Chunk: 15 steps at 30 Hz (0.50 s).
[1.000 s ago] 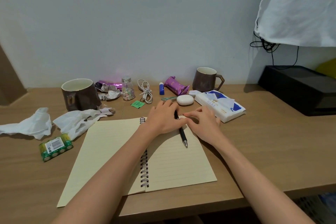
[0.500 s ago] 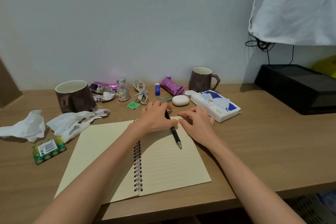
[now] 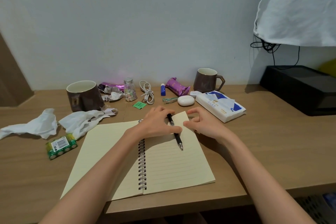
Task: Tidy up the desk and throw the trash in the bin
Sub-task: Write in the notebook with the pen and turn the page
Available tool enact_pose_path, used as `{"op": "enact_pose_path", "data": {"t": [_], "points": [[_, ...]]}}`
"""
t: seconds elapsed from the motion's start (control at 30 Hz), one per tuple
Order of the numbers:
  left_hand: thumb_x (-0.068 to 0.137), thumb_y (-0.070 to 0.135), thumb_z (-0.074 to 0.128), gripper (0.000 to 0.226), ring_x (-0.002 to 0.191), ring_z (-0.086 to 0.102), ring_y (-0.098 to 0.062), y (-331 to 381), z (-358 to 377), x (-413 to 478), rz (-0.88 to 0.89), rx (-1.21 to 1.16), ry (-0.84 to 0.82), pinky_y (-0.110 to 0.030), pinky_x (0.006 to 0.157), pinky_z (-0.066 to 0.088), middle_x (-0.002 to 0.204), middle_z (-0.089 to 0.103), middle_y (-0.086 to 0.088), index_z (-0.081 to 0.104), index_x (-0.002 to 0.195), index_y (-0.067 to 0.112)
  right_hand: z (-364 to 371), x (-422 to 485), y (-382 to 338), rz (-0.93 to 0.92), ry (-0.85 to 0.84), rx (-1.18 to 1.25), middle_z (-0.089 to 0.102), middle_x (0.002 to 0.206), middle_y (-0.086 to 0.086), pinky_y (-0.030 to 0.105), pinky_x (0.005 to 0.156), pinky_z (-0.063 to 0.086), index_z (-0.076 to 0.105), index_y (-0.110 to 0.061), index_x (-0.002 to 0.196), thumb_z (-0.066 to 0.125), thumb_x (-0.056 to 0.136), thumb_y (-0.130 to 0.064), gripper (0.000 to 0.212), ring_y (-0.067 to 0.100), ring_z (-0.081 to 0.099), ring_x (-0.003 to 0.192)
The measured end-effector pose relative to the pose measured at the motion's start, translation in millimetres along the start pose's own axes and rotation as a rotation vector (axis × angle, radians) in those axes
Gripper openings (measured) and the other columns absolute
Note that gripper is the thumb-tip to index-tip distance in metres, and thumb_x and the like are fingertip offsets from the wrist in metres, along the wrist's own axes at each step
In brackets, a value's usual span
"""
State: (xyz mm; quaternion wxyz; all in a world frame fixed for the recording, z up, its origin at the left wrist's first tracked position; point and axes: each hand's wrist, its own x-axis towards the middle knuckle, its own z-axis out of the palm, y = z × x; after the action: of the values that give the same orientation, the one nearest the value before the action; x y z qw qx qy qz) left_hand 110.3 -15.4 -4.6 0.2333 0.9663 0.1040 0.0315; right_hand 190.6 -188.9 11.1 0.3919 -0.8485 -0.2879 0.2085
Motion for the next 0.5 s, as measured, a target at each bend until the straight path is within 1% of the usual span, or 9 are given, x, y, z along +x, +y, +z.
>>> {"op": "enact_pose_path", "data": {"t": [0.07, 0.13, 0.2, 0.23, 0.27, 0.4, 0.43, 0.5], "points": [[0.073, 0.063, 0.060, 0.068, 0.127, 0.032, -0.018, 0, 0, 0, 0.025, -0.007, 0.015, -0.038, 0.103, 0.033, 0.138, 0.039, 0.005, 0.047, 0.132, 0.030, 4, -3, -2, -0.065, 0.039, 0.021, 0.070, 0.087, -0.001, 0.028, 0.076, 0.051, 0.045, -0.027, 0.124, 0.065, 0.088, -0.031, 0.041, 0.008, 0.063, 0.082], [0.071, 0.063, 0.056, 0.065, 0.128, 0.034, -0.018, 0, 0, -1, 0.050, -0.042, 0.023, -0.039, 0.104, 0.034, 0.139, 0.041, 0.007, 0.051, 0.127, 0.029, 7, -8, -6, -0.167, 0.095, 0.048, 0.064, 0.075, 0.001, 0.024, 0.064, 0.050, 0.044, -0.027, 0.119, 0.062, 0.090, -0.028, 0.034, 0.007, 0.058, 0.067], [0.071, 0.061, 0.053, 0.055, 0.122, 0.041, -0.017, -1, -3, -1, 0.071, -0.138, 0.033, -0.039, 0.101, 0.038, 0.126, 0.050, 0.010, 0.054, 0.117, 0.031, 9, -11, -12, -0.250, 0.131, 0.085, 0.055, 0.069, -0.001, 0.019, 0.053, 0.043, 0.042, -0.026, 0.115, 0.058, 0.092, -0.024, 0.027, 0.003, 0.050, 0.058], [0.071, 0.059, 0.053, 0.050, 0.119, 0.042, -0.016, -1, -6, -3, 0.084, -0.199, 0.045, -0.039, 0.099, 0.039, 0.120, 0.052, 0.011, 0.054, 0.113, 0.032, 8, -13, -16, -0.271, 0.135, 0.107, 0.052, 0.065, -0.002, 0.016, 0.050, 0.040, 0.040, -0.026, 0.113, 0.056, 0.094, -0.022, 0.025, 0.002, 0.047, 0.055], [0.071, 0.057, 0.054, 0.048, 0.118, 0.042, -0.015, -2, -8, -3, 0.099, -0.253, 0.058, -0.037, 0.098, 0.038, 0.118, 0.051, 0.011, 0.054, 0.111, 0.032, 6, -14, -21, -0.287, 0.129, 0.125, 0.049, 0.063, -0.003, 0.014, 0.048, 0.037, 0.039, -0.026, 0.113, 0.054, 0.094, -0.021, 0.024, 0.001, 0.044, 0.053], [0.069, 0.045, 0.058, 0.042, 0.117, 0.040, -0.014, 1, -21, -5, 0.117, -0.399, 0.095, -0.033, 0.093, 0.036, 0.119, 0.050, 0.007, 0.052, 0.108, 0.029, -4, -21, -44, -0.338, 0.074, 0.133, 0.047, 0.067, 0.004, 0.013, 0.051, 0.036, 0.040, -0.022, 0.113, 0.052, 0.095, -0.018, 0.023, 0.005, 0.042, 0.058], [0.068, 0.044, 0.058, 0.041, 0.115, 0.041, -0.015, 1, -25, -5, 0.105, -0.427, 0.103, -0.034, 0.091, 0.036, 0.118, 0.050, 0.005, 0.053, 0.105, 0.027, -6, -22, -50, -0.353, 0.068, 0.133, 0.049, 0.068, 0.005, 0.013, 0.051, 0.036, 0.040, -0.021, 0.112, 0.052, 0.095, -0.017, 0.022, 0.005, 0.043, 0.059], [0.071, 0.041, 0.058, 0.035, 0.105, 0.050, -0.020, 1, -34, -6, 0.075, -0.517, 0.100, -0.036, 0.087, 0.042, 0.110, 0.055, -0.003, 0.055, 0.100, 0.022, -8, -24, -60, -0.363, 0.055, 0.128, 0.053, 0.075, 0.015, 0.018, 0.057, 0.037, 0.041, -0.020, 0.111, 0.052, 0.094, -0.015, 0.021, 0.009, 0.047, 0.068]]}}
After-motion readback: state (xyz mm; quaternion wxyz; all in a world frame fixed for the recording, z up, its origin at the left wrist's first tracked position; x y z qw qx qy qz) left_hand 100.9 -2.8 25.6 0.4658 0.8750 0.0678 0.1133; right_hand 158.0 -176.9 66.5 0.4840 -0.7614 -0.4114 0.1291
